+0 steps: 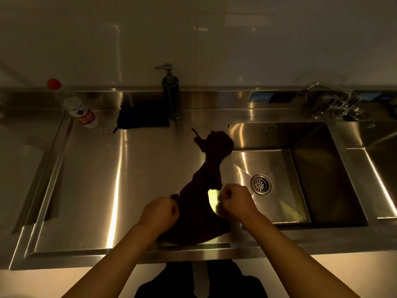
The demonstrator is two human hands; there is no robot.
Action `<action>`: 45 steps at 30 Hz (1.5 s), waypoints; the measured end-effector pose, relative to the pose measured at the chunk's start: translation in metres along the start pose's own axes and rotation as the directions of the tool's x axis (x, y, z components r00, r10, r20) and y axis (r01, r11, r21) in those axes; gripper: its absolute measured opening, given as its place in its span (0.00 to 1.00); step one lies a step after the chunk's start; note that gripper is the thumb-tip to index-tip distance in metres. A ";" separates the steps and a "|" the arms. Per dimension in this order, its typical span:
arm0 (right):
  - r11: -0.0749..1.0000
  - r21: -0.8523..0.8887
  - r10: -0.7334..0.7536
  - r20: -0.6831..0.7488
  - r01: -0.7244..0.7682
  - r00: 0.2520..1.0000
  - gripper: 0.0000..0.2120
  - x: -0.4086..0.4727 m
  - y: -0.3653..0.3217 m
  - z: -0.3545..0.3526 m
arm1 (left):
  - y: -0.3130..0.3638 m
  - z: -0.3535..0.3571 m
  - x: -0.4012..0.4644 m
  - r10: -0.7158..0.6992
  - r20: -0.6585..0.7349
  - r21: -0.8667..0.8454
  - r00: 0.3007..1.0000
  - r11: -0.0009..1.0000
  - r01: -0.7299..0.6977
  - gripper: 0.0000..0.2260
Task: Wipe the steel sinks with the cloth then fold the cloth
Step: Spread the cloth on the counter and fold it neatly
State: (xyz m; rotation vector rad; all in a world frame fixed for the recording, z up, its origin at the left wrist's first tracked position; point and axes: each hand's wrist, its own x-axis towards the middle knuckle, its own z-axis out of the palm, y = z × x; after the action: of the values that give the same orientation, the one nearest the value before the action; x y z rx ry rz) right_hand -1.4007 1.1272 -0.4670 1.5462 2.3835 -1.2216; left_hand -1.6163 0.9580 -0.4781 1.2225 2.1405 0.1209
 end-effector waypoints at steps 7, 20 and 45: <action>0.996 0.009 -0.081 -0.195 0.084 0.977 0.08 0.086 -0.042 -0.013 | 0.038 -0.036 0.056 0.039 -0.125 -0.202 0.991 0.977 -0.064 0.09; 0.986 -0.110 -0.143 -0.188 0.124 0.972 0.14 0.181 -0.058 -0.024 | 0.072 -0.057 0.167 0.089 -0.214 -0.140 0.973 0.983 -0.121 0.14; 0.773 0.623 0.092 -0.294 0.117 0.951 0.06 0.163 -0.048 -0.094 | 0.011 -0.124 0.168 0.042 -0.583 -0.241 0.811 0.944 -0.223 0.08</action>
State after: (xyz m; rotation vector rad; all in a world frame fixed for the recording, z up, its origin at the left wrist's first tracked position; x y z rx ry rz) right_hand -1.4862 1.2999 -0.4455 2.0225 2.2559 -2.0970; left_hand -1.7382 1.1267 -0.4610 1.2570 2.4015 0.9580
